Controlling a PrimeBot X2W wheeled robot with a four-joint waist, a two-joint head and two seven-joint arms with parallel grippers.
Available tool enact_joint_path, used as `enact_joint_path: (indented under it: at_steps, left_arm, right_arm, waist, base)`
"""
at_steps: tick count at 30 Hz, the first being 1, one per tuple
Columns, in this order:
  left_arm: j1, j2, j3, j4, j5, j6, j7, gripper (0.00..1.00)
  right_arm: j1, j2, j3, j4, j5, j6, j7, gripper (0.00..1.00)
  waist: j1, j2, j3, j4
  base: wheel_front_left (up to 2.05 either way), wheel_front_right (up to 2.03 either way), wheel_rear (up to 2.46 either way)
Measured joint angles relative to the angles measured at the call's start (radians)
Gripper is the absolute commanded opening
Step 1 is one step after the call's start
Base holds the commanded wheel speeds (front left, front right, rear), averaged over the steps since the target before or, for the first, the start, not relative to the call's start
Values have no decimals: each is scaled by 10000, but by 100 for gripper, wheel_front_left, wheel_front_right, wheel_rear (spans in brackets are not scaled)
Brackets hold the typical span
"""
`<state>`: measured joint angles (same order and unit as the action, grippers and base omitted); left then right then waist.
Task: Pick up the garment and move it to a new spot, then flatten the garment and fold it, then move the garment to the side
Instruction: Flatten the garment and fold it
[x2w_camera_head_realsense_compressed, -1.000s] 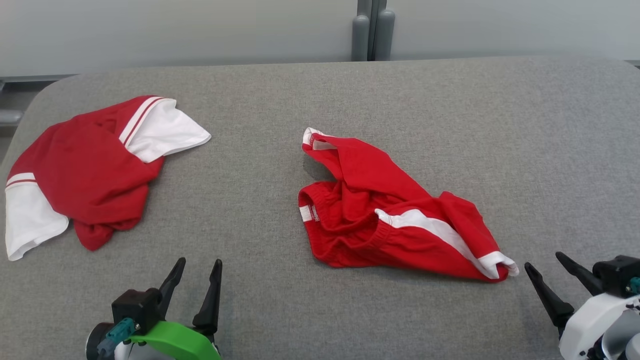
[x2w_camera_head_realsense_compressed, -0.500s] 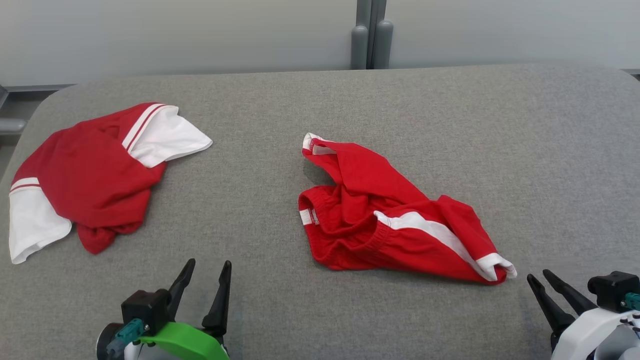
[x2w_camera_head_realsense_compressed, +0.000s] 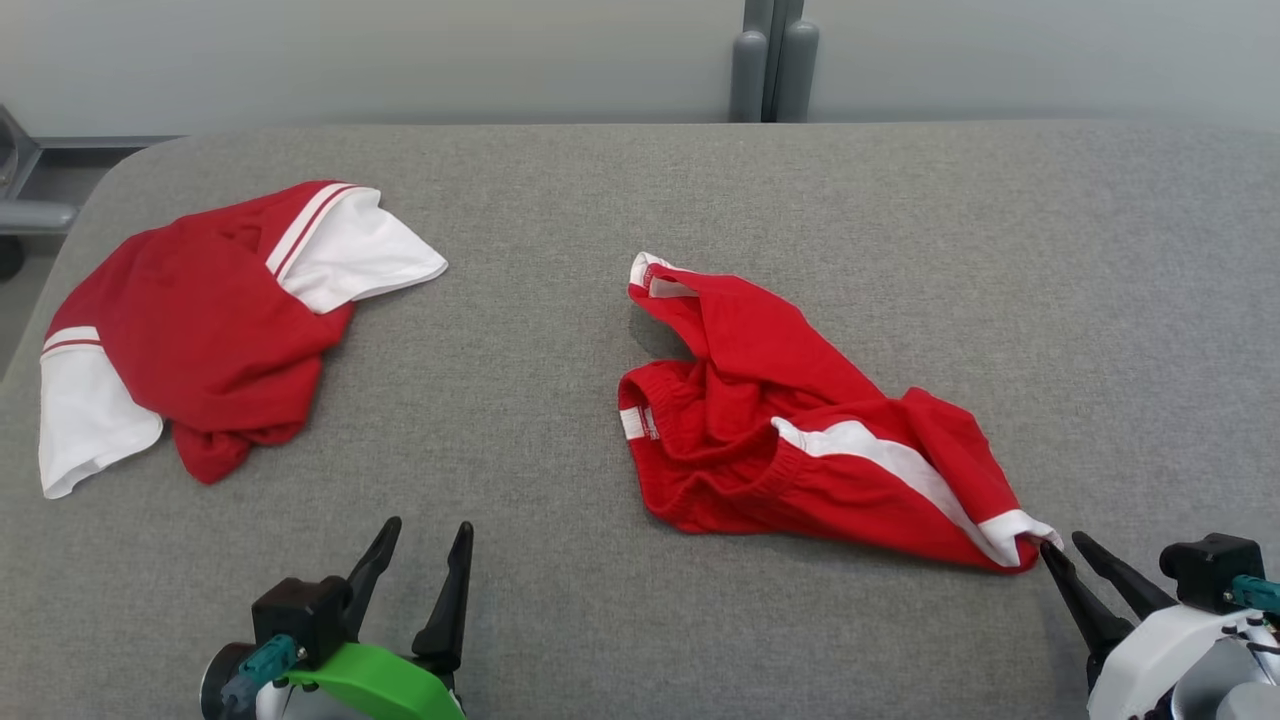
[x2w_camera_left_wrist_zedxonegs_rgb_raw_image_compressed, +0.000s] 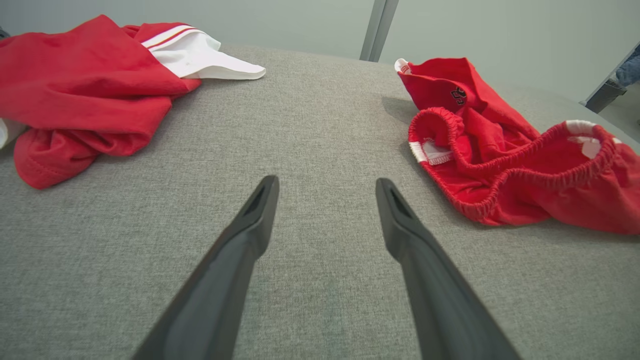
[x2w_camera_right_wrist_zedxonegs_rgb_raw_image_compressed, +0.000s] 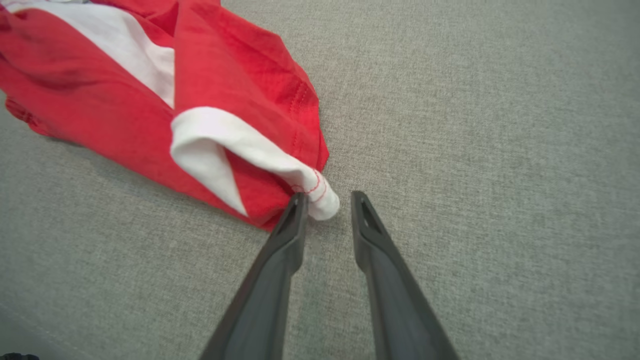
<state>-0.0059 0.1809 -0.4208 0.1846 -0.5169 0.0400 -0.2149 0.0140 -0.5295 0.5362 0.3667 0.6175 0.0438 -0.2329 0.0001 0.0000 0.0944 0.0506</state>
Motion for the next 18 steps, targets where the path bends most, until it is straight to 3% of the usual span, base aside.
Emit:
enact_joint_path:
  at_steps: [2,3,7,8,9,10,12,18]
  left_arm:
    - [-1,2,12,0,0,0,0,100]
    - [-2,8,13,0,2,0,2,100]
    - [-31,8,-8,-10,15,0,42,100]
    - [-35,12,6,-10,15,0,42,100]
    - [-35,15,10,-10,15,2,42,100]
    - [-36,19,13,-10,15,2,44,100]
    - [-40,19,13,-10,15,2,44,100]
    - [-41,27,130,-8,13,52,42,100]
  right_arm:
    - [-132,40,61,82,-44,33,-6,51]
    - [-202,81,98,134,-58,84,-13,61]
    - [-307,240,167,314,-92,88,-31,68]
    - [-332,259,201,357,-113,107,-35,49]
    - [-365,282,224,407,-113,178,-40,39]
    - [-402,299,244,464,-113,178,-40,20]
    - [-478,305,249,560,-113,190,-42,0]
    - [-681,17,291,548,-414,303,-42,0]
  waist:
    - [0,0,33,44]
    - [0,0,43,59]
    - [0,0,81,151]
    - [0,0,87,168]
    - [0,0,90,179]
    - [0,0,92,189]
    - [0,0,93,208]
    - [0,0,49,201]
  base:
    - [0,0,0]
    - [0,0,0]
    - [0,0,0]
    - [0,0,0]
    - [0,0,0]
    - [0,0,0]
    - [0,0,0]
    - [0,0,0]
